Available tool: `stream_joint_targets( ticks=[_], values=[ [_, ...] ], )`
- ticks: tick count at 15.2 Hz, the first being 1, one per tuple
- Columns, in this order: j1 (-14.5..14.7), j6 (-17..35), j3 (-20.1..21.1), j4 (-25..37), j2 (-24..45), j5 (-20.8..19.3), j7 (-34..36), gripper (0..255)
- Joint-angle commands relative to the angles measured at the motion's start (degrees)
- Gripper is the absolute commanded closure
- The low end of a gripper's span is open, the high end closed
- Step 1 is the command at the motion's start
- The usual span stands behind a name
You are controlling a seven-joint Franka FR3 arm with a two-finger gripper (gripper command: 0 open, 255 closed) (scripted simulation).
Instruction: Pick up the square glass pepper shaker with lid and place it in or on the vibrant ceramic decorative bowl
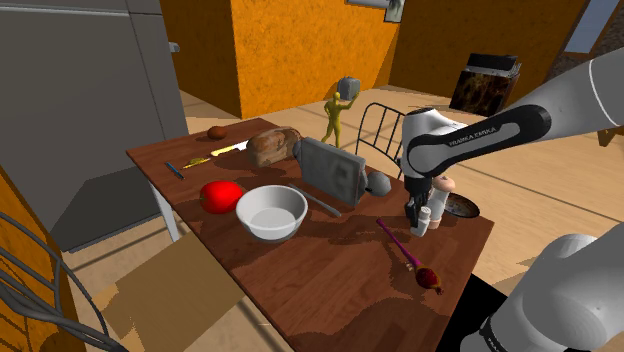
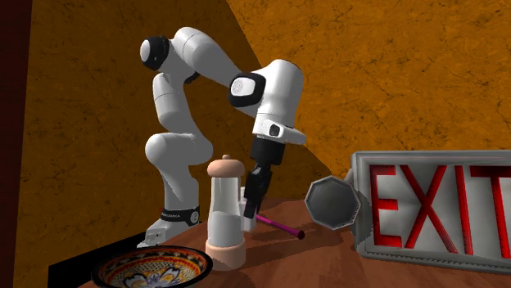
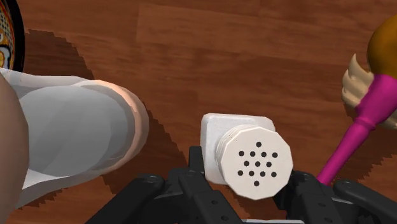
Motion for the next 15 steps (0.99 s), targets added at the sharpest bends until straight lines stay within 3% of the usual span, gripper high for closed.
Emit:
stream_joint_targets(
  ticks=[1, 15],
  values=[
    [0.1, -1.8, 0.2, 0.7, -1.0, 0.1, -0.1, 255],
    [0.2, -14.1, 1.4, 7.6, -6.5, 0.9, -1.0, 255]
  ],
)
